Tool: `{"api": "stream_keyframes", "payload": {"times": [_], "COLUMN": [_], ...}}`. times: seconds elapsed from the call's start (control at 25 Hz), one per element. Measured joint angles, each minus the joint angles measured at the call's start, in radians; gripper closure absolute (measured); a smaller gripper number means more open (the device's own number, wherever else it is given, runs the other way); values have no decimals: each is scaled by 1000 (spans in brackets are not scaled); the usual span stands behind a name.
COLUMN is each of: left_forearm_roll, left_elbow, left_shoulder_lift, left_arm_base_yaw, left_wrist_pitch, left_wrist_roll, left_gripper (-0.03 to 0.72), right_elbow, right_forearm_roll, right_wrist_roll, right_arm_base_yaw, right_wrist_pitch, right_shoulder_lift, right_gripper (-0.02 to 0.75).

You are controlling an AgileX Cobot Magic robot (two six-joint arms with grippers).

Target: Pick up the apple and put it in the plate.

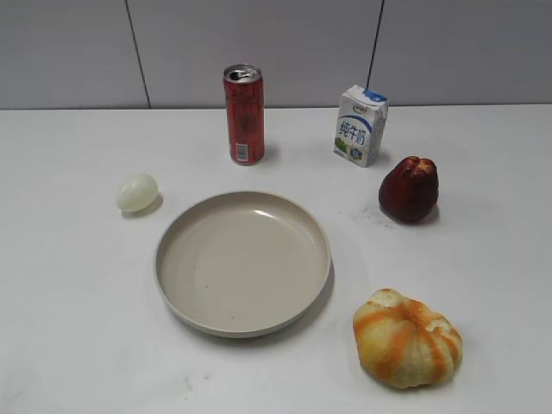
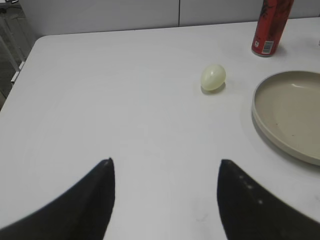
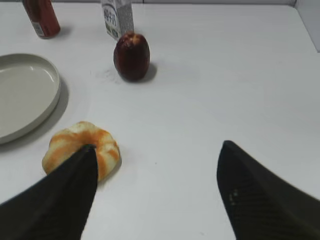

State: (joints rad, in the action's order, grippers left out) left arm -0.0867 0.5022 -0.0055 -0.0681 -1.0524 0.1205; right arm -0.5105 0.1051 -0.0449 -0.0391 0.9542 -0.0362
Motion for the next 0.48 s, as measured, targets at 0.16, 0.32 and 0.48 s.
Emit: {"api": "stream_keyframes", "payload": {"times": [0.16,0.32,0.48], "left_forearm_roll": [0,0,0], "left_elbow": [0,0,0], "left_shoulder_lift": [0,0,0], "left_arm_base_yaw": [0,0,0], "left_wrist_pitch": [0,0,0], "left_wrist_roll": [0,0,0], "left_gripper": [197,197,197], "right_elbow": [-3,-11,-78], "right_forearm_roll": [1,4,5], "right_wrist_roll": [0,0,0], "right_arm_base_yaw": [0,0,0], "right_wrist_pitch": [-191,-313,-355], "right_shoulder_lift": [-95,-280,-506], "right_gripper": [133,132,132]}}
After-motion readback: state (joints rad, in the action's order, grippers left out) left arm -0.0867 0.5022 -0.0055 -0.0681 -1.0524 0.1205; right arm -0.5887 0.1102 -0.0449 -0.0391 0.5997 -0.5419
